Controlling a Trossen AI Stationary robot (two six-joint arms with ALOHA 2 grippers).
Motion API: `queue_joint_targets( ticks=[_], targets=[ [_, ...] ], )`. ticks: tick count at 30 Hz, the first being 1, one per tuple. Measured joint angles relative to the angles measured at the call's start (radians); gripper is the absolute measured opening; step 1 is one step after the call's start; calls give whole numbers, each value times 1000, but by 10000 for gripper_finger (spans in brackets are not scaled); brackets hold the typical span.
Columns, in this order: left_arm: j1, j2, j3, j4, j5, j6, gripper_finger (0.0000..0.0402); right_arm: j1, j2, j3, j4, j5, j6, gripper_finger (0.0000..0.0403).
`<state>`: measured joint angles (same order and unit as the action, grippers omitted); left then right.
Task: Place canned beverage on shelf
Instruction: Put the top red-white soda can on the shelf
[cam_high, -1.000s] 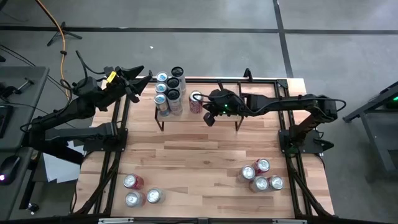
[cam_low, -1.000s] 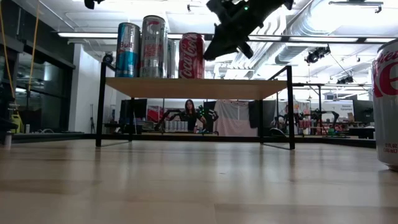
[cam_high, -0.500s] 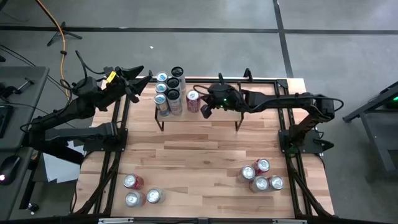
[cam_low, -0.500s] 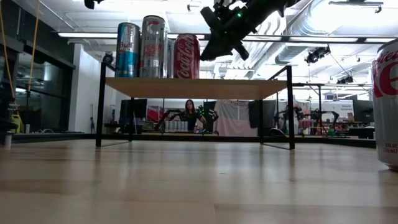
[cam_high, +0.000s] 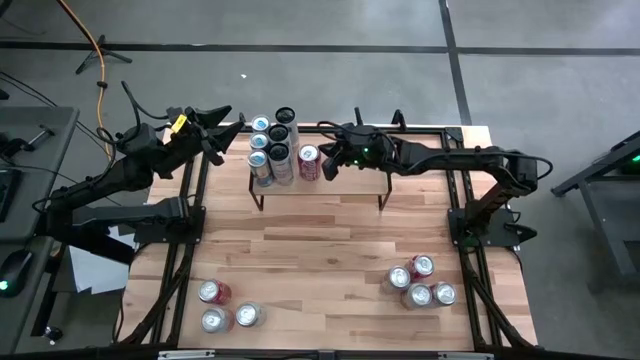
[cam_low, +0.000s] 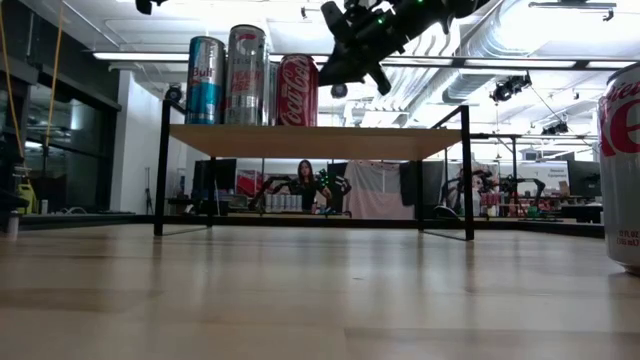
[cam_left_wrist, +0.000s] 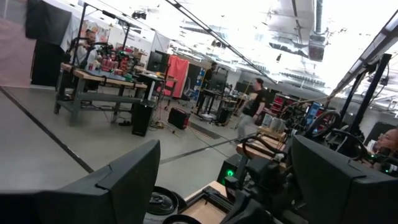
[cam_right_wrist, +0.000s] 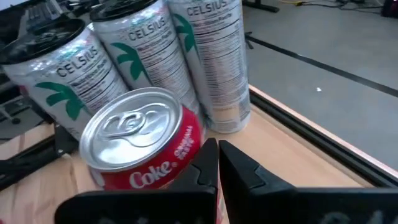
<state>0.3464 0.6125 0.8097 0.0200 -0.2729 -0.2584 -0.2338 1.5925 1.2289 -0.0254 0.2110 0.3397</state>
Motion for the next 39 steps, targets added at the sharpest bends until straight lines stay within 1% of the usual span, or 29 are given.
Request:
queue_joint_targets(
  ticks=[6, 13, 15, 22, 25, 29, 34, 39],
  targets=[
    [0, 0, 0, 0, 0, 1, 305, 1, 0, 0, 30, -30, 20, 0],
    [0, 0, 0, 7, 0, 52, 305, 1, 0, 0, 60, -39, 10, 0],
    [0, 0, 0, 10, 0, 52, 305, 1, -1, 0, 42, -39, 19, 0],
    [0, 0, 0, 15, 0, 52, 305, 40, -10, 0, -116, -28, 1, 0],
    [0, -2, 0, 16, 3, 52, 305, 59, -5, 0, -126, -23, 3, 0],
    [0, -1, 0, 33, 53, 53, 305, 74, 1, 0, -107, 27, 30, 0],
    [0, -2, 0, 43, 125, 53, 305, 72, 17, 0, -39, 2, 48, 0],
    [0, -14, 0, 43, 157, 50, 305, 72, 20, 0, -66, -5, 45, 0]
  ],
)
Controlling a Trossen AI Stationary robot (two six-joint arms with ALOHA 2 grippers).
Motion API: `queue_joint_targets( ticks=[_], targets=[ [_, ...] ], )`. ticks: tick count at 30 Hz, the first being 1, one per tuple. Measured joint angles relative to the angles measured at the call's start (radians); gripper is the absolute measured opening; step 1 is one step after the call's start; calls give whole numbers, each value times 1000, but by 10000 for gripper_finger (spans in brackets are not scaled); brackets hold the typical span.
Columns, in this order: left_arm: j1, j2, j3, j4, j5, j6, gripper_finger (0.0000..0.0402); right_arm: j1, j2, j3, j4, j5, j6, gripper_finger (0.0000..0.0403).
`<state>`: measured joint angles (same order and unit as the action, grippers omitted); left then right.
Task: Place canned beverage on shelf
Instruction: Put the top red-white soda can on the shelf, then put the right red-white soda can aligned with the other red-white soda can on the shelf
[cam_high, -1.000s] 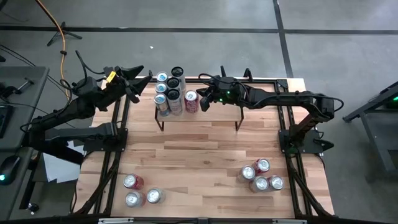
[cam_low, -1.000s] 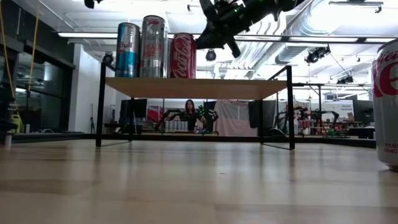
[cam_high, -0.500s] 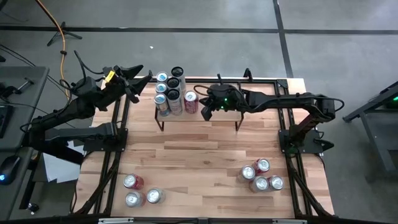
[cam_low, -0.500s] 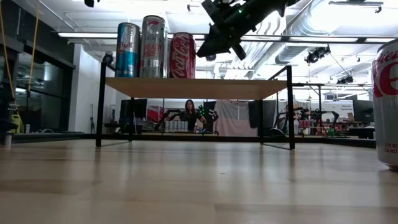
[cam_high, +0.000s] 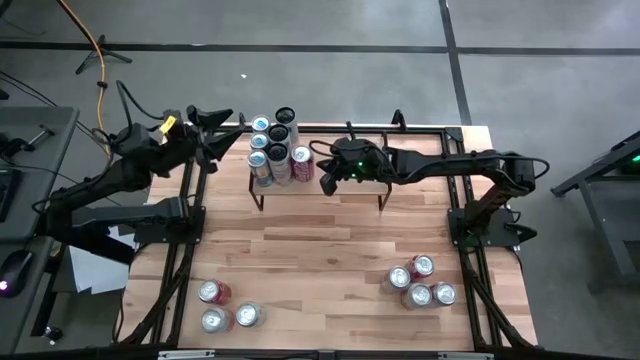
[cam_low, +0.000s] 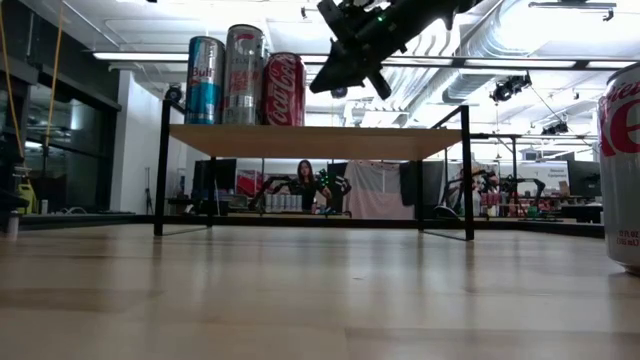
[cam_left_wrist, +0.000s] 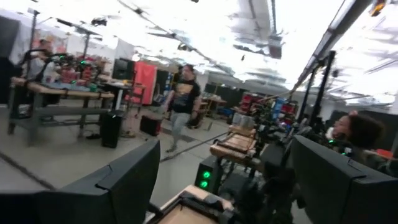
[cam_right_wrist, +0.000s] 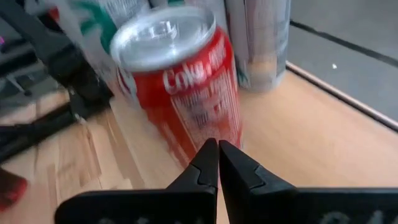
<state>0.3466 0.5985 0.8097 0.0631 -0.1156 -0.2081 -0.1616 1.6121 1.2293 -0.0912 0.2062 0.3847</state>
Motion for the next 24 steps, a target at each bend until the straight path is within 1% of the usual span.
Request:
queue_joint_targets(
  ticks=[3, 6, 10, 13, 16, 19, 24],
  targets=[
    [0, -17, 0, 13, 41, -30, 305, -5, -24, 0, -32, -1, -25, 0],
    [0, -42, 0, 9, 80, -52, 305, -16, -87, 0, -102, 0, -51, 0],
    [0, -71, 0, -3, 114, -49, 305, -25, -174, 0, -235, 0, -42, 0],
    [0, -83, 0, -20, 137, -17, 305, -23, -240, 0, -293, -5, 1, 0],
    [0, -82, 0, -22, 170, 1, 305, -15, -288, 0, -324, -47, 56, 0],
    [0, -75, 0, -22, 195, 1, 305, -14, -326, 0, -326, -111, 104, 0],
    [0, -52, 0, -25, 200, -25, 305, -14, -352, 0, -331, -188, 99, 1]
  ],
)
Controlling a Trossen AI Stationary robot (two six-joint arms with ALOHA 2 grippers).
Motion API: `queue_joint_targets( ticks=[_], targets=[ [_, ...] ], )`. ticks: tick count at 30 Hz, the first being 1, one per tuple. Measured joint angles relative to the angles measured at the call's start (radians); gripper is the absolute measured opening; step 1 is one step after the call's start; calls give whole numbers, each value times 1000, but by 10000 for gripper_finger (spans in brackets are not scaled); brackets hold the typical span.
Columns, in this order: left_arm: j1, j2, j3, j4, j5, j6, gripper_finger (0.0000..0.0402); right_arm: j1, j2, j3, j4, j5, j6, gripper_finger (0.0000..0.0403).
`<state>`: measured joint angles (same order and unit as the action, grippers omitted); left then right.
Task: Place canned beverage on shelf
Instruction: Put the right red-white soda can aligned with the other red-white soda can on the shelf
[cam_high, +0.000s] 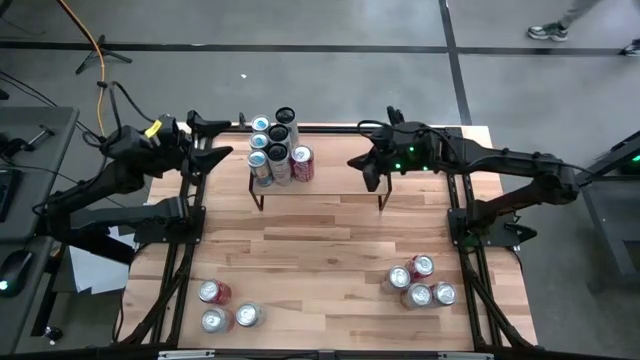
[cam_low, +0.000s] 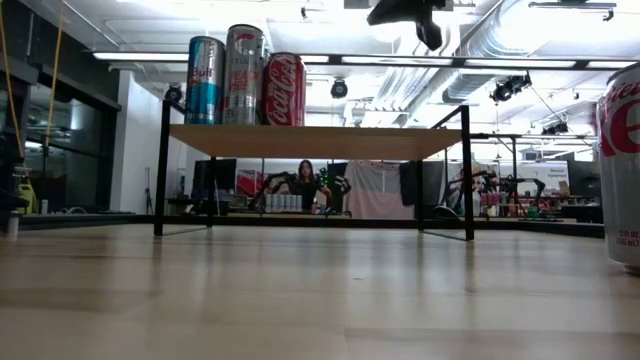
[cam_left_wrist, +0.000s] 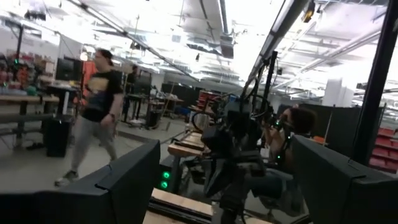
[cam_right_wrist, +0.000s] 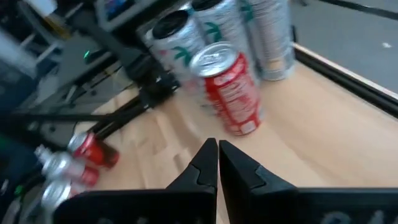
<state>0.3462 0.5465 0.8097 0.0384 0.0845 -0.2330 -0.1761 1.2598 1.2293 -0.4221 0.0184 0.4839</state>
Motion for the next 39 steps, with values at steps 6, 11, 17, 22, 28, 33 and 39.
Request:
queue_joint_targets(
  ticks=[6, 11, 17, 22, 28, 33, 39],
  targets=[
    [0, 17, 0, -4, 0, -52, 305, 13, 0, 0, -69, -153, -64, 59],
    [0, 18, 0, -34, 0, -132, 305, 105, 0, 0, -183, -255, -126, 170],
    [0, 18, 0, -60, -16, -208, 305, 271, 0, 0, -366, -343, -141, 278],
    [0, 18, 0, -62, -32, -211, 305, 425, -5, 0, -582, -370, 38, 310],
    [0, 18, 0, -76, -39, -199, 305, 639, 5, 0, -769, -249, 339, 312],
    [0, 18, 0, -80, -39, -155, 305, 753, 4, 0, -823, -129, 567, 312],
    [0, 18, 0, -80, -39, -131, 305, 833, 50, 0, -851, -40, 740, 312]
  ],
)
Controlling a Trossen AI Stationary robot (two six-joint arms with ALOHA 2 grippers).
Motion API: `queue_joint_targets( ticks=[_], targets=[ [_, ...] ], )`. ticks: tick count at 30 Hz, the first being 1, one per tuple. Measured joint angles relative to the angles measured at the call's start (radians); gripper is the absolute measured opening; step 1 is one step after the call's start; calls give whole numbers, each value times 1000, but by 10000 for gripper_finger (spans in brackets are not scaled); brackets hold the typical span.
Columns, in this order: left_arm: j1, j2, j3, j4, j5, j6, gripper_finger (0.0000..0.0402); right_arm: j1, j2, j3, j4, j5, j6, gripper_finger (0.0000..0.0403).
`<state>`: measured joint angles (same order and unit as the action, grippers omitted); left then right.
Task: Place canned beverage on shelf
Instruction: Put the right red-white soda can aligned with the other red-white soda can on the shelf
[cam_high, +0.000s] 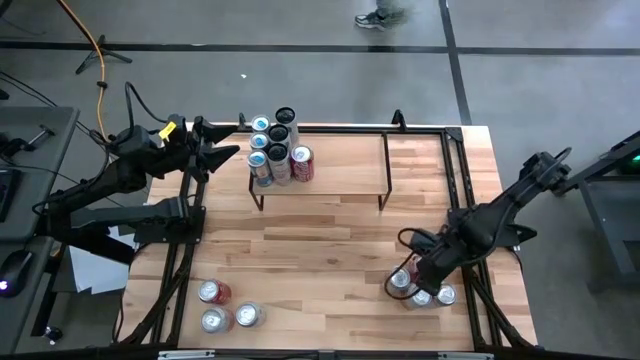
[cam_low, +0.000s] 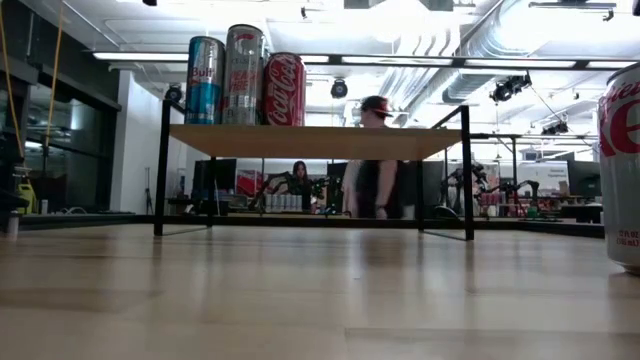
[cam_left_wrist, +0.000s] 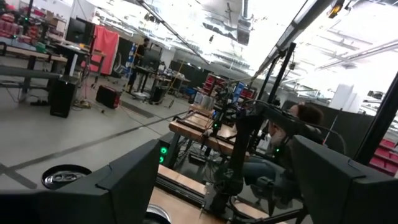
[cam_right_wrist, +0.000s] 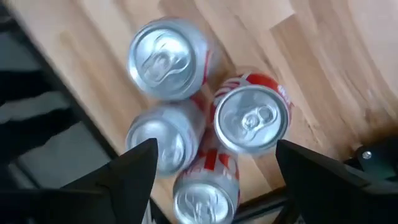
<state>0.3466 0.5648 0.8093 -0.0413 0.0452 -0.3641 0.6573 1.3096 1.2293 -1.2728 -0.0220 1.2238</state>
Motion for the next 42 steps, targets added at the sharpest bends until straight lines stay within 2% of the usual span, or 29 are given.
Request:
queue_joint_targets(
  ticks=[6, 12, 17, 30, 42],
  targets=[
    [0, 0, 0, 0, 0, 5, 305, -2, 92, 0, -4, 19, 99, 312],
    [0, 0, 0, 0, 0, 28, 305, -16, 172, 0, -79, -40, 202, 312],
    [0, 0, 0, 0, 4, 29, 305, -16, 197, 0, -78, -43, 237, 312],
    [0, 0, 0, 1, 33, 27, 305, -48, 259, 0, -95, -17, 234, 312],
    [0, 0, 0, 5, 34, 26, 305, -53, 325, -29, -96, -117, 171, 312]
  ],
)
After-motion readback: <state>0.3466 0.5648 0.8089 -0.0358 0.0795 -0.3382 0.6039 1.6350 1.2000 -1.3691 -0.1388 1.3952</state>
